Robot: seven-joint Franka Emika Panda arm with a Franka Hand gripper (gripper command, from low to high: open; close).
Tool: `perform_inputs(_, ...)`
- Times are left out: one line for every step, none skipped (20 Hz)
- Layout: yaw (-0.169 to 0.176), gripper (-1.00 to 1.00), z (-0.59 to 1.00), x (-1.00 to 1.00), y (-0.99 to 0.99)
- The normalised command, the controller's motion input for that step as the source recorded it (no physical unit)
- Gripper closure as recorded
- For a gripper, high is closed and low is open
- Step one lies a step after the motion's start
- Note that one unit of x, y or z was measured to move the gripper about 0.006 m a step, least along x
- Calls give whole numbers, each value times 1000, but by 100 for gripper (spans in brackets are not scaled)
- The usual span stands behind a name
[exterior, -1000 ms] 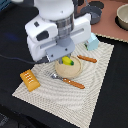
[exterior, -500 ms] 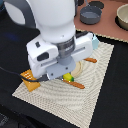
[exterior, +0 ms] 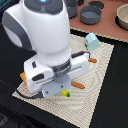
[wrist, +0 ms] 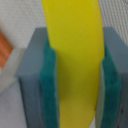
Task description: Interact with the objects in diverse but meaningful ways.
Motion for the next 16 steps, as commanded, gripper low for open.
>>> perform_inputs(10, 100, -374, -77, -526)
perform_inputs(5, 100, -357, -14, -497)
perform_inputs(3, 100, -309, 0, -443)
perform_inputs(3, 100, -280, 0, -397)
perform_inputs(6, 100, -229, 0, -369)
perform_inputs(7, 100, -160, 0, -360)
perform_inputs(3, -100, -74, 0, -303)
perform_inputs(1, -100, -31, 0, -300)
perform_inputs(0, -100, -20, 0, -323)
perform_inputs(0, -100, 0, 3, -286)
perform_inputs(0, -100, 0, 6, -311)
perform_inputs(0, -100, 117, 83, -303)
perform_inputs(0, -100, 554, 243, -197)
perform_inputs(0, -100, 1000, 331, -140)
perform_inputs(10, -100, 1000, 194, -74)
perform_inputs(30, -100, 1000, 174, -91)
